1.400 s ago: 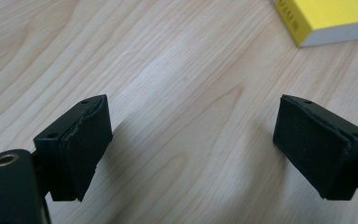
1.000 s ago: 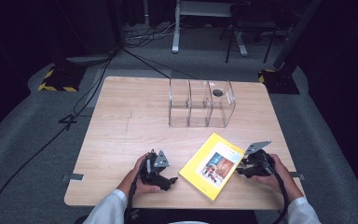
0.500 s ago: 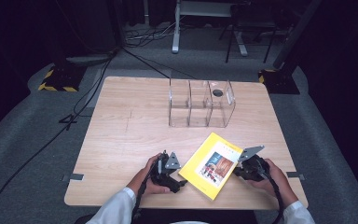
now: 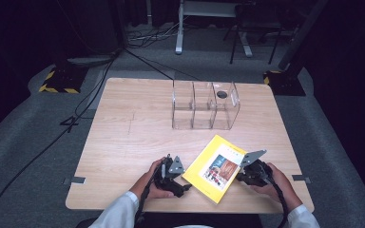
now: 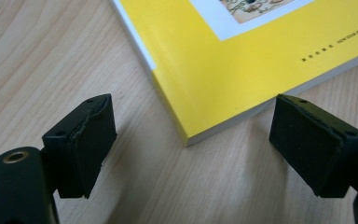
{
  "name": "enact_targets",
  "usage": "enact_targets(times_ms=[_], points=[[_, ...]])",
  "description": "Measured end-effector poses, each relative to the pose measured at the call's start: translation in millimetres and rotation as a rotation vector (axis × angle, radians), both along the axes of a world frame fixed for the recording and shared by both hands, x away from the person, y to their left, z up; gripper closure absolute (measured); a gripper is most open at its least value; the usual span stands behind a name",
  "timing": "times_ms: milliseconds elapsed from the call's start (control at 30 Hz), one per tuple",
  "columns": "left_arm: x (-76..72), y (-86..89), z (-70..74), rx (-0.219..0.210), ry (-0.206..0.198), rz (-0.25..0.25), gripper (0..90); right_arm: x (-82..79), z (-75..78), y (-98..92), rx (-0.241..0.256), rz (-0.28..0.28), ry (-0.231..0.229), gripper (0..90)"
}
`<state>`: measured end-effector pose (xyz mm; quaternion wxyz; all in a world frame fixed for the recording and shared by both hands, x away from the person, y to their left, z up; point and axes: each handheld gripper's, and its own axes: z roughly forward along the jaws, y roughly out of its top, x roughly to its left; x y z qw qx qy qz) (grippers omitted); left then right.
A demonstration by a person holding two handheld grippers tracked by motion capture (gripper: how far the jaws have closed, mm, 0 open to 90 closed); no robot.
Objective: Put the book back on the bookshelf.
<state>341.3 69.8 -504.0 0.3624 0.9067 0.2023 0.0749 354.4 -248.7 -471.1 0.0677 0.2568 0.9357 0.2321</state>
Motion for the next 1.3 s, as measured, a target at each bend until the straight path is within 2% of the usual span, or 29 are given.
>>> enact_targets(times_ms=[67, 200, 300, 400, 533, 600, 633, 733, 833, 867, 900, 933, 1033, 1100, 1133, 1167, 1233, 1300], points=[[-1.4, -2.8, 0.1, 0.001, 0.001, -0.011, 15.0, 2.5, 2.0, 3.3, -0.011, 0.018, 0.012, 90.0], [-2.0, -2.7, 0.1, 0.001, 0.0, -0.027, 15.0, 2.3, 3.5, 6.4, 0.012, 0.021, -0.001, 90.0], [-4.5, -2.9, 0.4, 0.004, -0.001, -0.032, 14.9, 2.8, 5.2, 5.1, 0.089, 0.009, -0.008, 90.0], [-10.4, -5.3, 1.3, 0.013, 0.0, -0.052, 15.0, 2.7, 10.7, 3.9, 0.146, 0.002, -0.033, 90.0], [-21.2, -7.7, 2.9, 0.021, -0.066, -0.068, 16.1, 2.2, 17.1, 5.6, 0.2, -0.013, -0.064, 89.9], [-23.8, -8.2, 6.1, 0.004, -0.074, -0.058, 16.2, 2.0, 18.7, 8.0, 0.223, -0.012, -0.074, 89.7], [-24.3, -8.6, 8.1, -0.009, -0.088, -0.066, 17.5, 2.0, 19.4, 9.3, 0.237, -0.016, -0.08, 89.6], [-27.5, -12.3, 13.8, -0.042, -0.093, -0.077, 19.6, 1.5, 20.6, 13.9, 0.253, -0.015, -0.097, 89.8], [-33.1, -21.6, 17.2, -0.054, -0.112, -0.097, 20.4, 0.5, 23.8, 18.0, 0.277, -0.011, -0.108, 89.8], [-33.1, -21.6, 17.2, -0.054, -0.112, -0.097, 20.3, 0.5, 23.8, 18.0, 0.277, -0.011, -0.108, 89.8], [-34.9, -30.8, 17.8, -0.06, -0.109, -0.103, 20.5, 0.1, 28.5, 22.0, 0.31, -0.015, -0.119, 89.7], [-34.9, -30.8, 17.8, -0.06, -0.109, -0.103, 20.7, 0.3, 29.6, 23.2, 0.314, -0.014, -0.119, 89.7], [-35.1, -43.9, 18.0, -0.031, -0.147, -0.063, 21.8, 1.7, 31.4, 25.9, 0.323, -0.017, -0.129, 89.7], [-32.8, -46.6, 19.1, -0.035, -0.161, -0.042, 28.1, 2.8, 32.5, 28.0, 0.339, -0.021, -0.133, 89.8], [-31.7, -46.1, 19.8, -0.036, -0.178, -0.03, 34.6, 2.7, 32.6, 28.0, 0.341, -0.021, -0.134, 89.8], [-30.2, -45.0, 20.3, -0.028, -0.195, -0.02, 46.4, 2.9, 32.4, 27.5, 0.343, -0.02, -0.135, 89.7], [-28.3, -39.9, 21.9, -0.043, -0.199, -0.036, 57.8, 2.8, 31.5, 26.3, 0.347, -0.017, -0.131, 89.2], [-25.8, -31.3, 27.9, -0.069, -0.217, -0.03, 71.0, 2.8, 31.3, 24.1, 0.35, -0.012, -0.13, 88.8]])
